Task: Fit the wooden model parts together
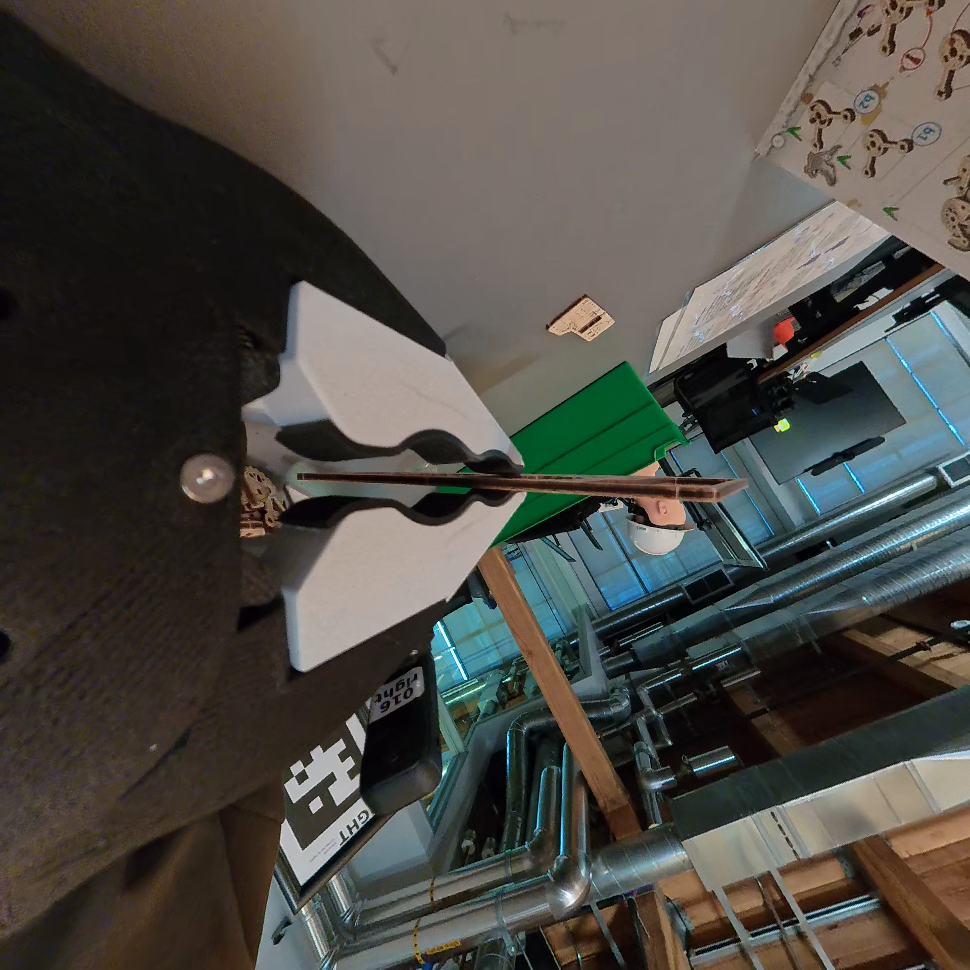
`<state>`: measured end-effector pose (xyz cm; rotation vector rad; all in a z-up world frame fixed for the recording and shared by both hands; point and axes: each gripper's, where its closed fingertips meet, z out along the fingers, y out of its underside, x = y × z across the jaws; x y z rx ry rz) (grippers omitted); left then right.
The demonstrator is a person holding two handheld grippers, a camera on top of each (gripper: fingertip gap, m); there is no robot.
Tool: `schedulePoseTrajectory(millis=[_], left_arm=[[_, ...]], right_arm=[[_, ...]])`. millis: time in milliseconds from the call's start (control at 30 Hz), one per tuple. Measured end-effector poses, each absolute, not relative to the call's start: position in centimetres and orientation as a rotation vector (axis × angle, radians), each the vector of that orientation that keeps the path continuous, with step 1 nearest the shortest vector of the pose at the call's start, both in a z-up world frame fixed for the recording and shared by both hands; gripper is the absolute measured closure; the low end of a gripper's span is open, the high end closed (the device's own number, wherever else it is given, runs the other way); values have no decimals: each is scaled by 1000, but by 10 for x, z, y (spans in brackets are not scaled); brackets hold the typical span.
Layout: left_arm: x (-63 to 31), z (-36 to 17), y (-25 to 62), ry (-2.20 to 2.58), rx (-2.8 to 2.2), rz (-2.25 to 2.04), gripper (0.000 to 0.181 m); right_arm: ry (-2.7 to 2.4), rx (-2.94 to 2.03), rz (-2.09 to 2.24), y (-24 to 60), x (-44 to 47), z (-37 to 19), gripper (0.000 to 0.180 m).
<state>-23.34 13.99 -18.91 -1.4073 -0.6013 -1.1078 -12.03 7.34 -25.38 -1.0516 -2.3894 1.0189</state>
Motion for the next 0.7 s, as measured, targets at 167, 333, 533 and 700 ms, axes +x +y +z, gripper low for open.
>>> schedulePoseTrajectory(millis=[167, 333, 533, 700], left_arm=[[-234, -188, 139, -603, -1399, -1111, 180], [-235, -188, 139, -603, -1398, -1109, 181], [-233, -186, 140, -565, -1402, -1080, 181], [-233, -183, 143, -507, -1411, -1003, 181]], right_arm=[[-2327, -1112, 1105, 81, -118, -245, 132], [-2052, -1281, 1366, 117, -119, -214, 134], [-1495, -1336, 1530, 189, -139, -156, 127], [-1355, -1157, 1350, 197, -180, -147, 113]])
